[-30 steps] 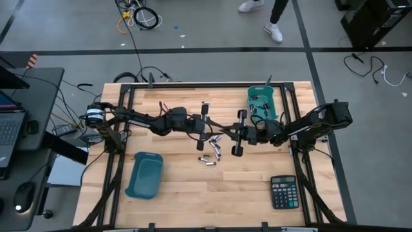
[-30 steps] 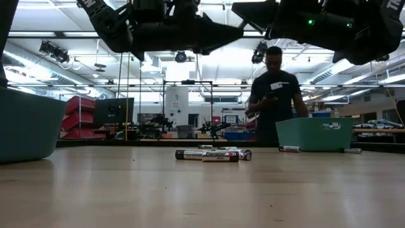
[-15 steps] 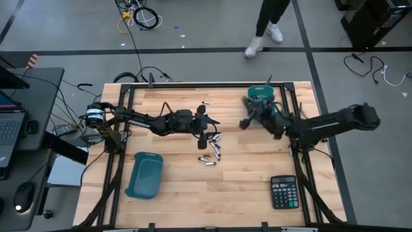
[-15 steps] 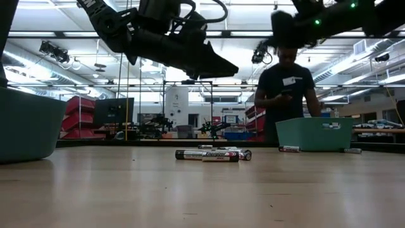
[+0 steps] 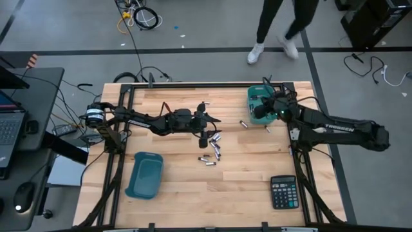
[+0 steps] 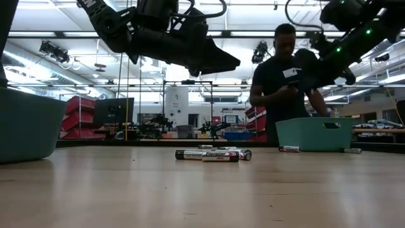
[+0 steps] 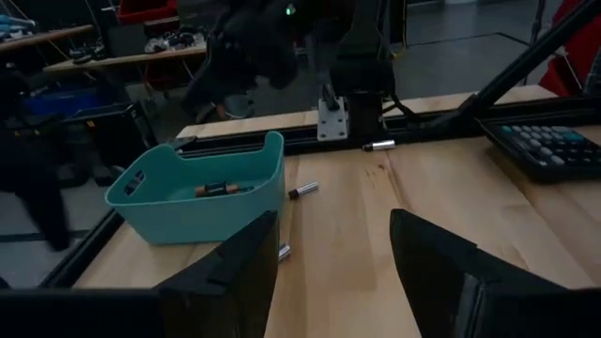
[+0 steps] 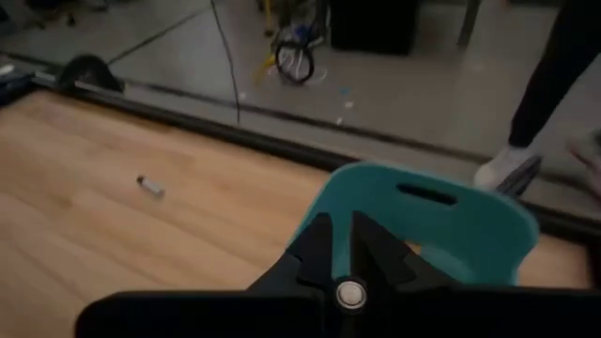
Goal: Sort batteries
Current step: Put the black battery into the green bin
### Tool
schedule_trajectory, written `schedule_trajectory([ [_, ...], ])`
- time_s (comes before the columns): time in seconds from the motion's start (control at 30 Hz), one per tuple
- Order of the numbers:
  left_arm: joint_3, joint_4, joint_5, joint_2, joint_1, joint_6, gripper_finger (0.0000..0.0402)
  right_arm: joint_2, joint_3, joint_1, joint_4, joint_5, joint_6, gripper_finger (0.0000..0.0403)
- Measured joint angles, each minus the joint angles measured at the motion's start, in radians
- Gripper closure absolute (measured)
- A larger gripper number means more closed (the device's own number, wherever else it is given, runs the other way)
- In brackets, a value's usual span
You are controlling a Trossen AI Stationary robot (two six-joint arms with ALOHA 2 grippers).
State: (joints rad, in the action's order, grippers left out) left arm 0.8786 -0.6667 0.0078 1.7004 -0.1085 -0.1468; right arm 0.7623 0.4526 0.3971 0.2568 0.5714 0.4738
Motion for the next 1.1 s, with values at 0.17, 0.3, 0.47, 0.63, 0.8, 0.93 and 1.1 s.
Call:
schedule_trajectory([
  [0.17,0.0,-0.03,0.0,0.0,0.002,0.028,0.0199,0.053,0.0,0.018,0.0,-0.027,0.003,0.036],
  [0.3,0.0,-0.029,0.0,0.0,0.01,0.042,0.0199,0.09,0.0,0.018,-0.001,-0.028,0.002,0.0363],
  [0.47,0.0,-0.014,0.0,0.0,0.01,0.044,0.0199,0.107,0.0,0.018,-0.031,-0.032,-0.004,0.0366],
  [0.63,0.0,0.037,0.0,0.0,0.01,0.045,0.0199,0.108,0.0,0.018,-0.063,-0.075,-0.039,0.0365],
  [0.8,0.0,0.058,0.0,0.0,0.01,0.047,0.0199,0.108,0.0,0.018,-0.064,-0.087,-0.054,0.0368],
  [0.93,0.0,0.059,0.0,0.0,0.01,0.047,0.0199,0.108,0.0,0.018,-0.065,-0.087,-0.054,0.0369],
  [1.1,0.0,0.062,0.0,-0.001,0.01,0.047,0.0199,0.108,0.0,0.018,-0.065,-0.096,-0.058,0.0367],
])
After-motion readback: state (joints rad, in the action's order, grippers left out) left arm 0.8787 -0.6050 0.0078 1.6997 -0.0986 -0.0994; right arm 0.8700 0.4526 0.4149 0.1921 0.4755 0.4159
